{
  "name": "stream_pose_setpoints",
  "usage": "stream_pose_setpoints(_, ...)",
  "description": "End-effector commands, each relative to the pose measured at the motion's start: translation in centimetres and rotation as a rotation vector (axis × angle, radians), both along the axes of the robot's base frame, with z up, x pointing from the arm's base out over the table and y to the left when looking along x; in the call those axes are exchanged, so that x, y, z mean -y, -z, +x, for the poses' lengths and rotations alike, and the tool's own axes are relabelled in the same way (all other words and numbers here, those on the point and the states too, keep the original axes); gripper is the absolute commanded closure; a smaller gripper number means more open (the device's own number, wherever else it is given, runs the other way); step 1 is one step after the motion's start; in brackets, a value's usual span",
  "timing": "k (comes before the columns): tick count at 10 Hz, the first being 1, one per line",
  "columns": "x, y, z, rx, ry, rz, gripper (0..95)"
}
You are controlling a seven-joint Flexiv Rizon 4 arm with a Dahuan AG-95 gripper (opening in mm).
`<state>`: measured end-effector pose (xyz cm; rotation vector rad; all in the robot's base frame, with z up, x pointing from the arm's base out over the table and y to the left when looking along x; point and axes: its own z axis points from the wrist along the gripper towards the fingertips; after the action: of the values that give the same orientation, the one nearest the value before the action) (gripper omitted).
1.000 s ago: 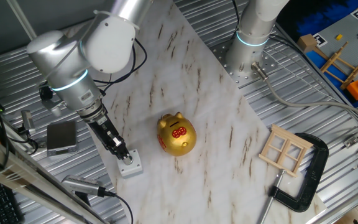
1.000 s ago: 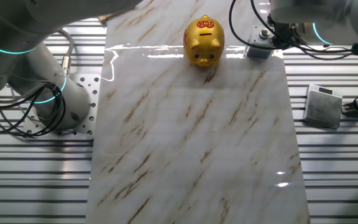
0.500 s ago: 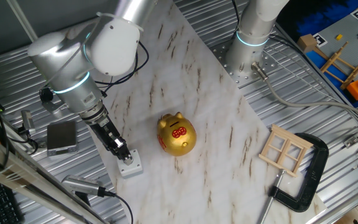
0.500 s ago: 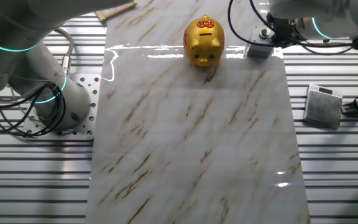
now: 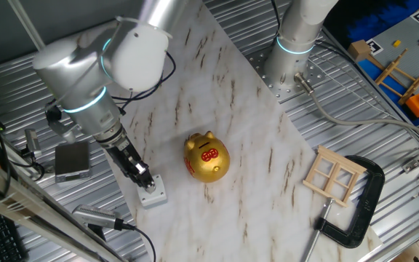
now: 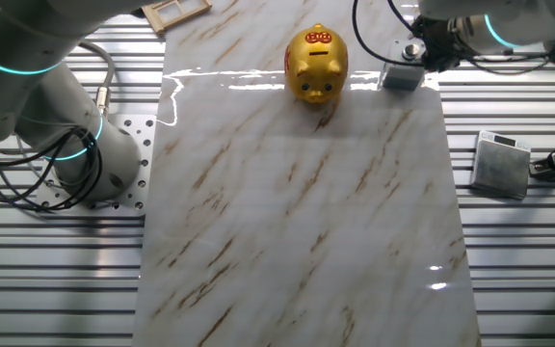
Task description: Drop coins into a piggy bank
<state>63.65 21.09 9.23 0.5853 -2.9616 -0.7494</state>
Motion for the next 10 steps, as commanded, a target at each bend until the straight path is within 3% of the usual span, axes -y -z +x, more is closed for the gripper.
stream_pose_setpoints(1, 0.07, 0.01, -0.04, 0.007, -0.015, -0.023, 57.0)
stream_pose_setpoints(10, 0.03, 0.11, -0.12, 0.012, -0.026, -0.086, 57.0)
